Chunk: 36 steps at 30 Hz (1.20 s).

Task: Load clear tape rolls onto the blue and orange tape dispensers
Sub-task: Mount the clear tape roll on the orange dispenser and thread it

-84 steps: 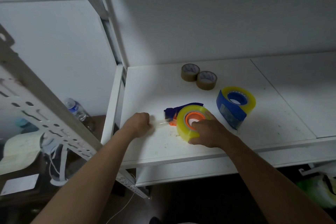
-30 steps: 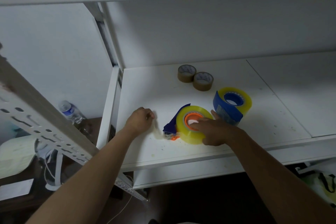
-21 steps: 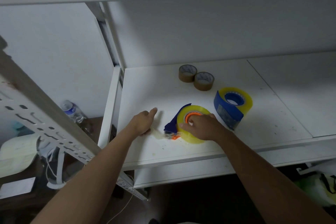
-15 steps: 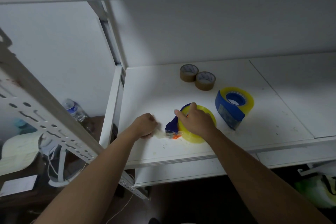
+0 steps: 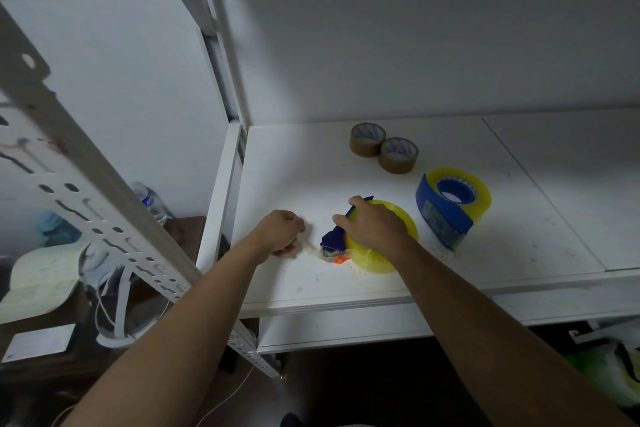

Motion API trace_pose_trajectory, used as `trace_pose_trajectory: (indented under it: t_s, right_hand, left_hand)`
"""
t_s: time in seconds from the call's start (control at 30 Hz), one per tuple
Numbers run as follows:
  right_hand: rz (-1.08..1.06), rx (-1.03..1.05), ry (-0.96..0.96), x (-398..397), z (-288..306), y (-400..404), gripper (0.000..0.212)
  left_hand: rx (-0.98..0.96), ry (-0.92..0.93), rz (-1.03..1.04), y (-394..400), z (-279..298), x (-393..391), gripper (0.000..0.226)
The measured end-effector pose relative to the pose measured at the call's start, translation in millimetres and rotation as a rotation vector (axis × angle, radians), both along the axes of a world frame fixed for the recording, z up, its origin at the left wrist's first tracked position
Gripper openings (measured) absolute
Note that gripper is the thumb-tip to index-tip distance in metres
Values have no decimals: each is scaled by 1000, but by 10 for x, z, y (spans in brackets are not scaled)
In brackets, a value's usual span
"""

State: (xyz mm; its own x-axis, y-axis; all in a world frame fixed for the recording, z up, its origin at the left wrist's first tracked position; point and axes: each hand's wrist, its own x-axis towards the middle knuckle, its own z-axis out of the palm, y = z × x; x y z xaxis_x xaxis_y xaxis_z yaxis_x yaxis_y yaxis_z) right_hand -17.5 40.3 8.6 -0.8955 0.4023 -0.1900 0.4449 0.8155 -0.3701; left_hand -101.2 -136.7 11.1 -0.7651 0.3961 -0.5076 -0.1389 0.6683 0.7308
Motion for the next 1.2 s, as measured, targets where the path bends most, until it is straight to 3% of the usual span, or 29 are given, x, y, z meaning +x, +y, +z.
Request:
trace_pose_trajectory:
  t_s: [0.13,0.23,0.37,0.73,1.1,1.2]
  right_hand:
    - [22,101,94,74,-9,-2,51]
    - [128,99,313,191,-10,11,24]
    - [367,111,248,339,-90,74,25]
    - [411,50,250,457,-182,90,24]
    - [388,-122,286,447,-274,123,10]
    - [410,-149,279,441,-268,133,9]
  left_hand:
    - [-45,-157,-97,-60,73,38,30]
    - [-25,-250,-150,-123,70,17,34]
    - [-42,-299,-346,-163,54,-15,32]
    - [23,-18,-402,-54,-85,63,6]
    - [130,173,-430,-171,-230,137,9]
    - [37,315,-474,-137,-226,187,6]
